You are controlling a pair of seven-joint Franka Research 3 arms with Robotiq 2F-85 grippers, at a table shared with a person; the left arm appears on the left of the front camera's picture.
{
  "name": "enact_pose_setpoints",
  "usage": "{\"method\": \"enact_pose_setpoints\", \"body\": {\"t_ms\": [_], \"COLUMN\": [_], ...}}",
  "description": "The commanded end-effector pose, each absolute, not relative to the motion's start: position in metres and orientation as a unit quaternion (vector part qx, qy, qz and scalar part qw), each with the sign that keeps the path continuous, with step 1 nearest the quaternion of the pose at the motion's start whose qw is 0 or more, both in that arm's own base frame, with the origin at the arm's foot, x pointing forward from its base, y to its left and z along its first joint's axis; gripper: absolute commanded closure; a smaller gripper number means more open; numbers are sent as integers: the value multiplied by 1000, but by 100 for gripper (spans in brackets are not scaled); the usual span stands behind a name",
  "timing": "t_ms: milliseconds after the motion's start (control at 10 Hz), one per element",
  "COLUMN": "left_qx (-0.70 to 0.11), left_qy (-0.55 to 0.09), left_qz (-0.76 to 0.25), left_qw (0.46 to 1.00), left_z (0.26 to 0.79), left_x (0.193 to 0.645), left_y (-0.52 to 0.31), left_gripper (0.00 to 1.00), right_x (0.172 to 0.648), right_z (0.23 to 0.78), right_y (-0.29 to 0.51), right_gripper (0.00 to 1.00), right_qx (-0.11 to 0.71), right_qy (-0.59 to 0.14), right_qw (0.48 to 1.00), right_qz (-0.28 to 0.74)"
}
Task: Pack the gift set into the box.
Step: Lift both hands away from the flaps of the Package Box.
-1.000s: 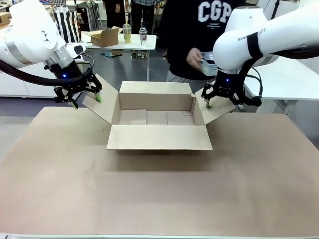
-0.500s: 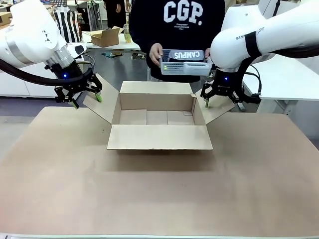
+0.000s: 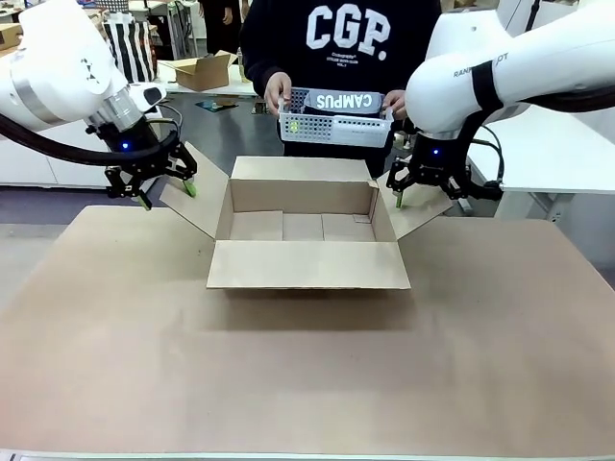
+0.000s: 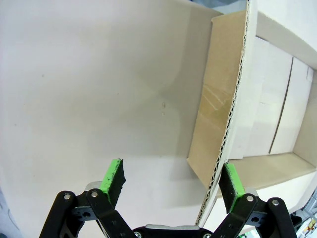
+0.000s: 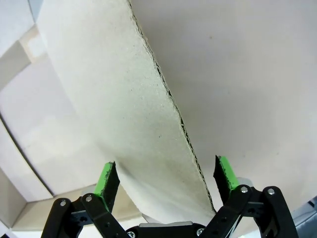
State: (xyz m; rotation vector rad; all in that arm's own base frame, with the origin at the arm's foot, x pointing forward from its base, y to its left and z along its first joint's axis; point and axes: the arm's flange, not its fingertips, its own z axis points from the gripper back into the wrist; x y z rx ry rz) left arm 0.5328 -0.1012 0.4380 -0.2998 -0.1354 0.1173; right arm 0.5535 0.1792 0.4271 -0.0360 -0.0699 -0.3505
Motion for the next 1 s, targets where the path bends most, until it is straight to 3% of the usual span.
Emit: {"method": "enact_pose_setpoints", "body": {"t_ms": [0,900], "left_qx": [-140,-140], "left_qy": [-69,-69], "left_qz": [66,66], "left_qw": [986,986], "left_z": [440,440], "left_x": [531,531], "left_y": [-101,-101], "left_gripper": [0,0], "right_x": [557,557], "right_z": [429,429], "right_y": [183,183], "right_gripper": [0,0], "right_qx": [-27,-27], "right_qy": [-37,-37], "right_qw": [983,983], "right_qz": [-178,-178]}}
